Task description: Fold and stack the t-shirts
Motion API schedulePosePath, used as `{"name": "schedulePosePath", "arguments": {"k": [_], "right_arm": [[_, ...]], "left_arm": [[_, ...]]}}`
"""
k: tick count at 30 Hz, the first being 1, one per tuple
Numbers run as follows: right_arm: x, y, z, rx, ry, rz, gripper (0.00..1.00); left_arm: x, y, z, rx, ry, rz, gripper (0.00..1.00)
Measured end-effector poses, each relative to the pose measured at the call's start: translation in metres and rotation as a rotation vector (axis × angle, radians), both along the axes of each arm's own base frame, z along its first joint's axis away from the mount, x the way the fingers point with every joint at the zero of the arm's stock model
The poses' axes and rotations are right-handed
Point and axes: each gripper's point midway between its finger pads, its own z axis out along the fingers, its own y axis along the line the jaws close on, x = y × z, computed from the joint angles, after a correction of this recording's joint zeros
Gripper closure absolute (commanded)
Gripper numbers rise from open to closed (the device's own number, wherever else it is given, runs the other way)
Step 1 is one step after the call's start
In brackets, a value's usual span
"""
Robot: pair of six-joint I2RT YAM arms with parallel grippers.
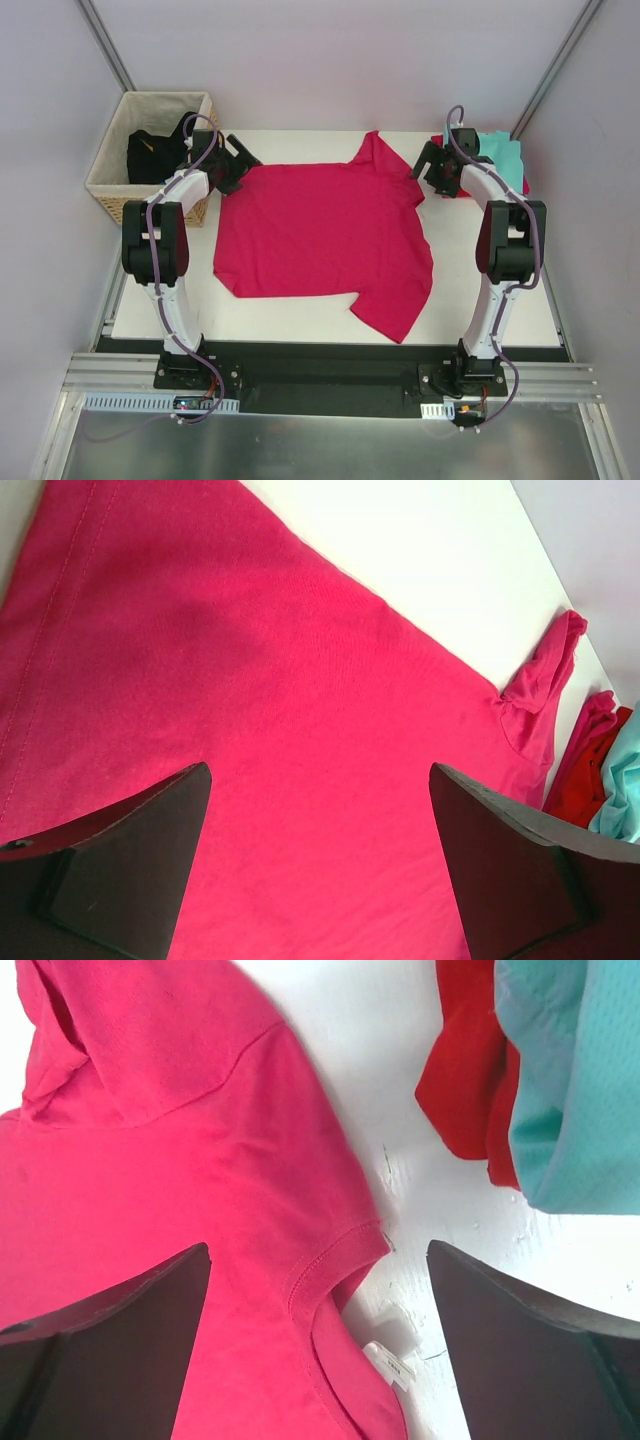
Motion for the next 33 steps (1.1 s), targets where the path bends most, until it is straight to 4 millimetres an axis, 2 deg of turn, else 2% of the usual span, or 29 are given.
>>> {"name": "schedulePosePath", "arguments": {"k": [9, 17, 19, 20, 22, 23, 28, 32, 33], "right_arm": [[-0.004, -0.002, -0.014, -0.002, 0.034, -0.018, 0.26], [-0.007, -0.006, -0.038, 0.011, 0.088, -0.048, 0.4], [-0.007, -0.008, -0.041, 0.017, 0.097, -0.059, 0.48], [-0.007, -0.01, -0.042, 0.019, 0.1, -0.065, 0.55], [-0.007, -0.011, -0.042, 0.021, 0.101, -0.07, 0.63], [-0.007, -0.011, -0.043, 0.023, 0.103, -0.073, 0.7], [-0.002, -0.011, -0.051, 0.029, 0.126, -0.081, 0.79], [-0.002, -0.011, -0.056, 0.03, 0.143, -0.083, 0.99], [-0.003, -0.011, -0.056, 0.03, 0.147, -0.085, 0.99]], "left_arm": [[0.0, 0.0, 0.001, 0.007, -0.004, -0.004, 0.09], [-0.001, 0.001, 0.0, 0.017, -0.005, -0.012, 0.09], [-0.001, 0.001, -0.001, 0.017, -0.005, -0.012, 0.09], [-0.001, 0.001, -0.001, 0.018, -0.005, -0.012, 0.09], [-0.001, 0.001, -0.001, 0.018, -0.005, -0.012, 0.09], [-0.001, 0.001, -0.001, 0.019, -0.004, -0.012, 0.09], [-0.002, 0.003, -0.003, 0.024, -0.001, -0.006, 0.09], [-0.003, 0.004, -0.005, 0.03, 0.003, -0.001, 0.09], [-0.003, 0.004, -0.005, 0.032, 0.004, 0.0, 0.09]]}}
